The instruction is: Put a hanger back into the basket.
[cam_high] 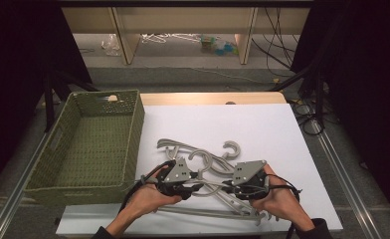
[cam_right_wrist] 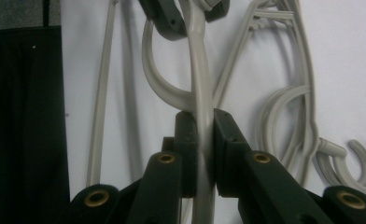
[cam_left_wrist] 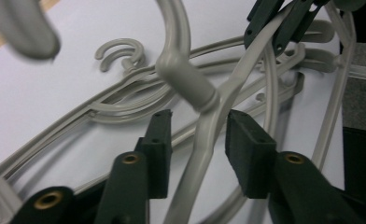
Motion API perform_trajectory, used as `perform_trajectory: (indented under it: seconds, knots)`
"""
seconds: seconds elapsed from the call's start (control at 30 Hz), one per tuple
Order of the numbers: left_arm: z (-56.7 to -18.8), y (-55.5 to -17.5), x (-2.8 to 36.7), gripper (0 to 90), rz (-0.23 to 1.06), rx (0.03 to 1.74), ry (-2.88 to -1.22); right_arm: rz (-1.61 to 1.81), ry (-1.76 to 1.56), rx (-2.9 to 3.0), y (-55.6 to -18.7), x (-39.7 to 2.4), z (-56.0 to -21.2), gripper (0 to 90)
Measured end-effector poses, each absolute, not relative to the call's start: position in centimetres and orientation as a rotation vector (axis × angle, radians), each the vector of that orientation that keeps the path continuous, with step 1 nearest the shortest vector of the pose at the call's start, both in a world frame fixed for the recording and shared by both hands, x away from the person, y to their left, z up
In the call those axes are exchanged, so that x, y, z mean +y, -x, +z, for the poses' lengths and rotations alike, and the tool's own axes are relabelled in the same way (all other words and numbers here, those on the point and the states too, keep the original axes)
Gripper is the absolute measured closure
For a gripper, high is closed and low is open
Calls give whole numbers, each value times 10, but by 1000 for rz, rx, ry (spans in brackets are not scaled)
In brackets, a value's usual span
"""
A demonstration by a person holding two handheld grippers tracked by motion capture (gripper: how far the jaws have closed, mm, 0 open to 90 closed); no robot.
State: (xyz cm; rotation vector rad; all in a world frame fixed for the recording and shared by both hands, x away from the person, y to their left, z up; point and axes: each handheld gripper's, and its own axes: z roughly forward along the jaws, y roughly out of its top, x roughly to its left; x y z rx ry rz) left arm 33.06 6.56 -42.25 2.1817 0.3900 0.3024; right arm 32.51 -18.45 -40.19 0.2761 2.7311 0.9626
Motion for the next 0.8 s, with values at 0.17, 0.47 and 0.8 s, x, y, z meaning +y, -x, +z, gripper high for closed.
perform_trajectory:
  seconds: [0.17, 0.47, 0.8]
  knots:
    - [-419, -328, 64, 718, 275, 336, -2214, 961, -238, 2740, -325, -184, -403, 821]
    - [-407, -319, 69, 783, 225, 320, -2230, 999, -259, 2711, -326, -186, -402, 757]
    - [-395, -322, 86, 791, 241, 438, -2180, 1154, -570, 2506, -328, -189, -391, 416]
